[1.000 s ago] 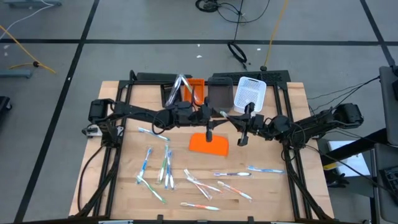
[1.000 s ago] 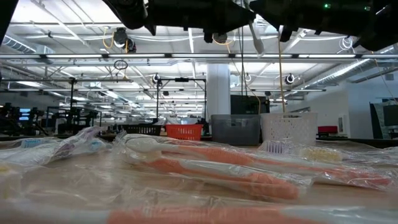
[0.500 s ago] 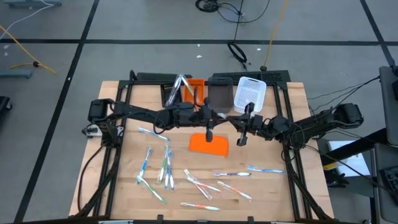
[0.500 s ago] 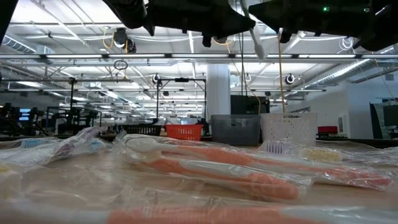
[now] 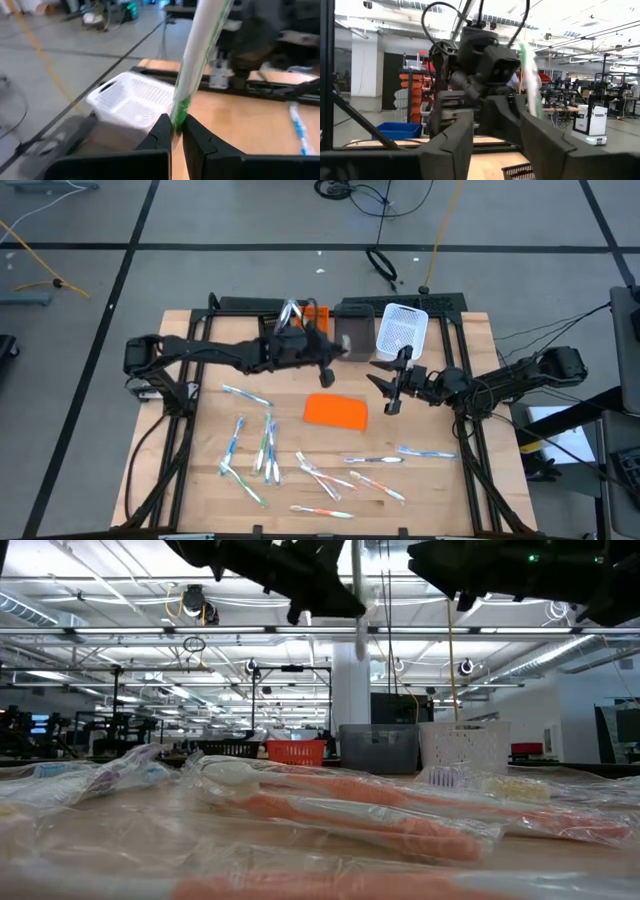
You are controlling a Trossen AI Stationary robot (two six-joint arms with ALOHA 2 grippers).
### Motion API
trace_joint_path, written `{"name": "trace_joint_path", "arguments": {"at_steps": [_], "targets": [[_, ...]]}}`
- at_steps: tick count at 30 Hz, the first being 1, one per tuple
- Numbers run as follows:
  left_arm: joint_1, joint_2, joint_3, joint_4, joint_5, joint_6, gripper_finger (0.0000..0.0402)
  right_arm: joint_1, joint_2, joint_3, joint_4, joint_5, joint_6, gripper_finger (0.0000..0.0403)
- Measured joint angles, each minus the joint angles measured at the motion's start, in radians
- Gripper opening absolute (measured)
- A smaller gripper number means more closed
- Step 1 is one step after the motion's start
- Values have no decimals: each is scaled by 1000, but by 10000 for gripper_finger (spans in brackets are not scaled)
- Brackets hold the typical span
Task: Pick & Place Toothbrushes
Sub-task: Put the green toothbrush into the orange bin
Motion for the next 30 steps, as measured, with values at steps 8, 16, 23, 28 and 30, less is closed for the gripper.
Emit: {"name": "trace_joint_path", "arguments": {"at_steps": [8, 16, 23, 28, 30], "targets": [[132, -19, 0, -115, -17, -101, 9, 0, -6, -6, -13, 0, 16, 154], [253, -19, -21, -104, 66, -158, 9, 0, -6, -6, -31, -4, 16, 149], [352, -19, -150, 64, 153, -268, 9, 0, -6, -6, -31, -4, 16, 146], [399, -19, -264, 241, 201, -374, 9, 0, -6, -6, -31, -4, 16, 144], [413, -19, -299, 256, 196, -403, 9, 0, -6, -6, -31, -4, 16, 144]]}}
